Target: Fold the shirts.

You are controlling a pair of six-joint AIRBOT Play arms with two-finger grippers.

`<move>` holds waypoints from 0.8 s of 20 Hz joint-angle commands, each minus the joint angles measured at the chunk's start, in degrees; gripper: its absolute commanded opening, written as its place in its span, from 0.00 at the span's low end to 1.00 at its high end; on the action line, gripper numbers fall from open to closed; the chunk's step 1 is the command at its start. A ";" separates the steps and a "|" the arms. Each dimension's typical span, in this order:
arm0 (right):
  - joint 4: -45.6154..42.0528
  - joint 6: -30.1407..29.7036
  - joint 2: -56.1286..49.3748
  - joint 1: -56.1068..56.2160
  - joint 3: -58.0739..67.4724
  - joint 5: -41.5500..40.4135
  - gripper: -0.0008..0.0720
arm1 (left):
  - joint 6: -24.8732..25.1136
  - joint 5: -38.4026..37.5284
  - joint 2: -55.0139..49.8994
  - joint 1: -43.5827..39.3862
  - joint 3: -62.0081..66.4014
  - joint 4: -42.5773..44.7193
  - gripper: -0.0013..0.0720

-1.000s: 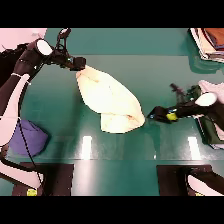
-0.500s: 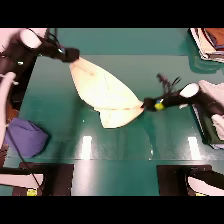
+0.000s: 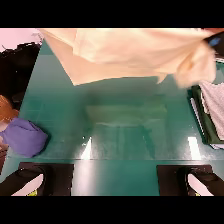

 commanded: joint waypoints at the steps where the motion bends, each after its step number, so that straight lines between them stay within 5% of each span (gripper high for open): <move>1: -1.25 0.20 4.59 -1.44 5.29 2.86 0.03 | 0.04 -5.01 5.97 0.04 0.22 -0.72 0.05; 6: -1.22 0.50 2.03 -0.92 -1.64 17.70 0.03 | -1.22 -12.50 5.86 0.02 -14.88 -0.90 0.05; 14: -1.18 2.54 9.25 4.28 -41.86 15.26 0.03 | -1.16 -14.99 5.84 -0.44 -55.65 -7.19 0.05; 16: -1.14 3.96 10.58 5.18 -45.94 15.28 0.03 | 2.12 -19.34 5.84 -0.44 -60.35 -9.51 0.05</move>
